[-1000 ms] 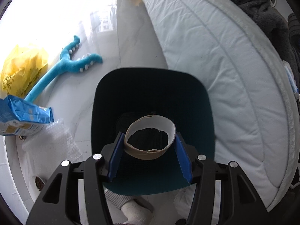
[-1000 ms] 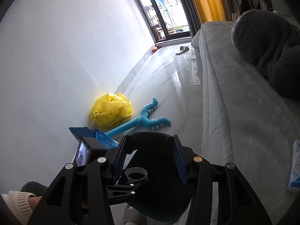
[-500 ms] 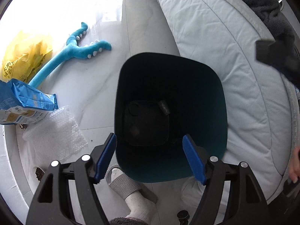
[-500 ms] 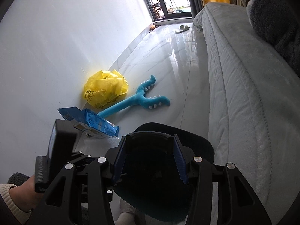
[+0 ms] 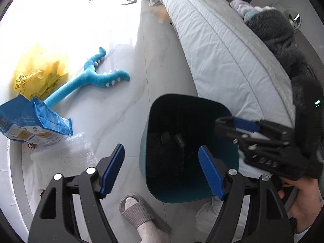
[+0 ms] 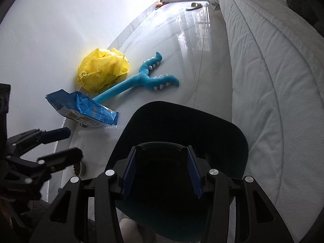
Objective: Collect trash
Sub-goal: 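Open the left tool over the bin while the right tool drops the black piece inside, then move both tools back to the bed, right tool toward the tissue pack, then grasp the black Face tissue pack with the right tool while the left tool grasps the blue tissue pack, then carry both tissue packs from the bed down to the teal bin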
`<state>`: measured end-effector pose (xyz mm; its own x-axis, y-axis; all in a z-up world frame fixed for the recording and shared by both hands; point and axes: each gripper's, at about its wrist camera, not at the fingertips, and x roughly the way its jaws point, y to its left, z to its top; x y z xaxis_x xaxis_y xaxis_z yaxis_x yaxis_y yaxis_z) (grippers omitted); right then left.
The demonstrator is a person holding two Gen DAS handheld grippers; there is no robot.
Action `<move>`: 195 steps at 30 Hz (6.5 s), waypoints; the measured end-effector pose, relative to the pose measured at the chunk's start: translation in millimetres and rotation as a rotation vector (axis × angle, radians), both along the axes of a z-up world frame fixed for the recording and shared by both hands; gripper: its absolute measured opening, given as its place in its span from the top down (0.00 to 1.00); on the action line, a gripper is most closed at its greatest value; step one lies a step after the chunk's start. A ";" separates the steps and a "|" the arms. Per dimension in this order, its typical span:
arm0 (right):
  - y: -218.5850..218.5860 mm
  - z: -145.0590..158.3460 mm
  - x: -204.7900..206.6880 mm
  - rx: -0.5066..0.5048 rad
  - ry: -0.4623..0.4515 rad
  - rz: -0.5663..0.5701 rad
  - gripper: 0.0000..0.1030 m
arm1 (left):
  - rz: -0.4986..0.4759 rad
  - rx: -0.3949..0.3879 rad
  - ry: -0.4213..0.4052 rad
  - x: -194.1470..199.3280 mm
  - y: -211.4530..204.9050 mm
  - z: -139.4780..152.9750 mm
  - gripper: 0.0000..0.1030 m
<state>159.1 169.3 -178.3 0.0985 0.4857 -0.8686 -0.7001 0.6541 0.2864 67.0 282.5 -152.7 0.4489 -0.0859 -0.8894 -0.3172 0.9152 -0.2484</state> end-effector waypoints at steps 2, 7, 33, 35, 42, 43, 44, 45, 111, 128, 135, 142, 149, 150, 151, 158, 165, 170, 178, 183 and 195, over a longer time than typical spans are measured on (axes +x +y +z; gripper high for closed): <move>3.4 -8.2 -1.4 -0.021 0.007 0.003 0.53 | 0.005 0.008 -0.033 -1.5 1.3 9.5 0.25; 11.2 -25.8 -5.8 -0.073 0.023 0.023 0.53 | 0.009 0.040 -0.123 -5.5 2.1 33.7 0.25; 18.8 -86.3 -29.4 -0.311 0.057 0.093 0.31 | 0.041 0.117 -0.419 -23.4 0.6 122.1 0.34; 18.2 -78.7 -31.1 -0.291 0.054 0.086 0.30 | 0.035 0.143 -0.423 -22.6 -2.2 125.9 0.34; 11.8 -30.5 -29.4 -0.173 0.006 0.070 0.25 | 0.018 0.214 -0.442 -21.1 -15.4 140.8 0.30; 9.5 -21.0 -29.8 -0.152 -0.008 0.070 0.24 | 0.014 0.210 -0.450 -19.0 -18.5 144.3 0.30; 7.1 -13.0 -29.0 -0.133 -0.019 0.069 0.23 | 0.013 0.208 -0.455 -17.7 -22.0 147.2 0.28; 2.6 -1.7 -28.2 -0.106 -0.033 0.064 0.23 | 0.009 0.201 -0.466 -15.5 -25.5 151.1 0.26; -332.8 88.2 54.8 0.076 -0.235 -0.424 0.11 | -0.287 0.088 -0.453 129.0 -247.2 131.2 0.09; -344.7 89.5 53.5 0.116 -0.257 -0.431 0.45 | -0.338 0.088 -0.385 142.9 -286.6 108.6 0.09; -366.0 115.7 46.0 0.171 -0.309 -0.446 0.45 | -0.341 0.061 -0.358 150.4 -298.1 100.5 0.09; -395.9 131.9 42.0 0.246 -0.329 -0.481 0.45 | -0.372 0.065 -0.327 155.8 -321.9 89.3 0.09; -420.6 139.4 42.9 0.297 -0.333 -0.526 0.45 | -0.405 0.101 -0.274 161.8 -341.5 74.4 0.09; -424.6 140.9 42.9 0.306 -0.333 -0.534 0.45 | -0.406 0.109 -0.268 162.8 -343.2 72.6 0.09; -427.6 142.4 43.7 0.313 -0.332 -0.538 0.45 | -0.404 0.120 -0.264 163.7 -344.5 70.8 0.09; -440.1 152.1 43.1 0.349 -0.338 -0.556 0.45 | -0.416 0.160 -0.236 170.0 -351.5 59.0 0.28; -440.8 156.1 44.0 0.362 -0.336 -0.562 0.45 | -0.455 0.148 -0.254 168.2 -351.1 61.4 0.44; -434.2 159.3 43.8 0.362 -0.338 -0.555 0.45 | -0.465 0.116 -0.296 160.1 -343.0 75.4 0.44; -409.9 168.0 44.6 0.393 -0.338 -0.538 0.45 | -0.469 0.109 -0.331 145.9 -321.2 85.4 0.44; -383.3 174.5 45.2 0.402 -0.342 -0.508 0.45 | -0.449 0.103 -0.335 139.5 -297.8 86.5 0.44; -307.1 190.4 37.9 0.411 -0.358 -0.397 0.45 | -0.367 0.104 -0.298 119.4 -227.6 81.3 0.44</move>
<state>197.0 -137.9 12.1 0.5850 0.6375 -0.5013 -0.5271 0.7687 0.3623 186.4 54.9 -71.5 0.6421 -0.2033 -0.7391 0.1020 0.9783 -0.1805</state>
